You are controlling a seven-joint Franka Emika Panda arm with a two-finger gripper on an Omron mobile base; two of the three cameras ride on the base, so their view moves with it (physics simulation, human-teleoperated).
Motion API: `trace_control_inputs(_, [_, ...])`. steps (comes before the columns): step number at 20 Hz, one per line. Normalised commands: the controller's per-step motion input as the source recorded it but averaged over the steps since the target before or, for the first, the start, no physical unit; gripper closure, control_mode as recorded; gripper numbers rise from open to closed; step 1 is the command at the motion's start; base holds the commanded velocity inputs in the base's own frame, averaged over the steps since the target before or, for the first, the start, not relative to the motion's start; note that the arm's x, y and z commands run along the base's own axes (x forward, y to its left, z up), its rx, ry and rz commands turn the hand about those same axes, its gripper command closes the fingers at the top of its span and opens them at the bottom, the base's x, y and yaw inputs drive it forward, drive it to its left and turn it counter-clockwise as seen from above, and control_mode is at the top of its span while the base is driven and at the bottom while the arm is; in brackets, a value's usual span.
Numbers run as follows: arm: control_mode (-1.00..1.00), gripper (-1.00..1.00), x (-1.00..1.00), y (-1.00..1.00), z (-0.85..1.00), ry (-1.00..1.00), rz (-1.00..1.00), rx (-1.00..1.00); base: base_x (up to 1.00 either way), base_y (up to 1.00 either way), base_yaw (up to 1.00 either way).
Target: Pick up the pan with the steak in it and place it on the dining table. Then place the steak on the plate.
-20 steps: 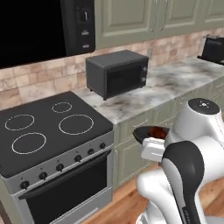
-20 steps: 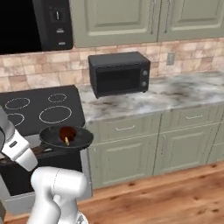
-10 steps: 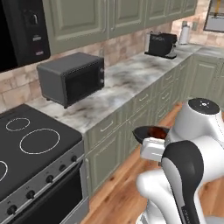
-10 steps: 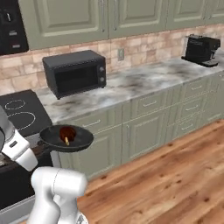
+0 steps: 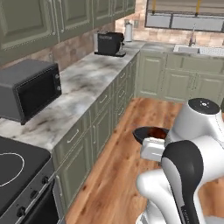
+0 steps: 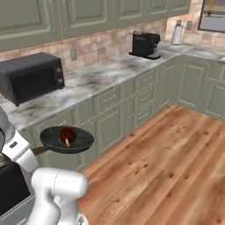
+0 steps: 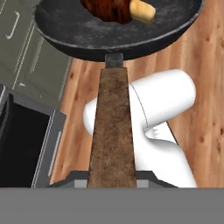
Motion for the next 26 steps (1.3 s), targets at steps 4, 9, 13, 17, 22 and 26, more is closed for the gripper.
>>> trace_control_inputs(4, [1.0,1.0,0.0,0.0,0.0,0.0,0.0,0.0,0.01,-0.02,-0.5])
trace_control_inputs(9, [1.0,1.0,0.0,0.0,0.0,0.0,0.0,0.0,0.02,-0.01,-0.5])
trace_control_inputs(13, [1.0,1.0,0.0,0.0,0.0,0.0,0.0,0.0,0.03,0.0,-0.49])
trace_control_inputs(17, [1.0,1.0,0.0,0.0,0.0,0.0,0.0,0.0,0.04,0.0,-0.49])
trace_control_inputs(22, [1.0,1.0,0.0,0.0,0.0,0.0,0.0,0.0,0.04,0.0,-0.49])
trace_control_inputs(26, [1.0,1.0,0.0,0.0,0.0,0.0,0.0,0.0,0.04,0.0,-0.49])
